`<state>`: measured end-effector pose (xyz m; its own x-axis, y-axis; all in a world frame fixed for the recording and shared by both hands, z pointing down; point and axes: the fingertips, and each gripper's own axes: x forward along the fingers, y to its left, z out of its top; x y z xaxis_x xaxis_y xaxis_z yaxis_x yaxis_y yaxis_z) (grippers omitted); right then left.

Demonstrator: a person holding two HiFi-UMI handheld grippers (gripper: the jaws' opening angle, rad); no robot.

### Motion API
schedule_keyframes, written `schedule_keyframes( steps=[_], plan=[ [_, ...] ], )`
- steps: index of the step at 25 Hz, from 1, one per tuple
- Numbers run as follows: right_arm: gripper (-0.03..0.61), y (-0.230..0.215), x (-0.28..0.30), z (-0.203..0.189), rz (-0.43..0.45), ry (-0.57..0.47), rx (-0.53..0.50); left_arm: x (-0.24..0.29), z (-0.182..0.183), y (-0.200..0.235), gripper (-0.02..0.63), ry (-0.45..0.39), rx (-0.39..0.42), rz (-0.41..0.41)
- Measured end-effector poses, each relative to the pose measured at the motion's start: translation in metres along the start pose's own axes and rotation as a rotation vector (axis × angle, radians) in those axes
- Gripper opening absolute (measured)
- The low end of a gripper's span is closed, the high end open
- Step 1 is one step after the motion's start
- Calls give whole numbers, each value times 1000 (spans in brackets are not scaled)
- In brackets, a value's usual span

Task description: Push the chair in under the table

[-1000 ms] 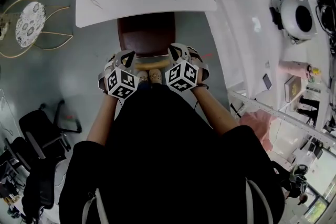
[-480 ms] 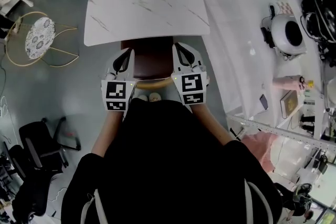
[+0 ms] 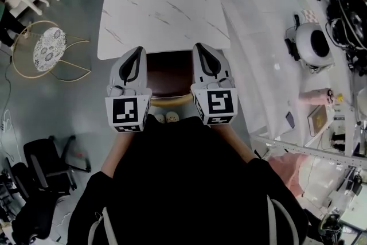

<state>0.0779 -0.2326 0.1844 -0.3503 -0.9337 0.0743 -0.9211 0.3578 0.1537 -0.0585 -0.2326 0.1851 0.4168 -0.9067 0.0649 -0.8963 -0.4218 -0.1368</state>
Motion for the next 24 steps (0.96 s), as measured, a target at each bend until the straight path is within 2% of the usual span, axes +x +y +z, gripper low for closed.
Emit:
schedule_keyframes(
  steps=[24],
  plan=[
    [20,8,16,-9,29,24,27,8,-10,5,8,15,4,-11]
  ],
)
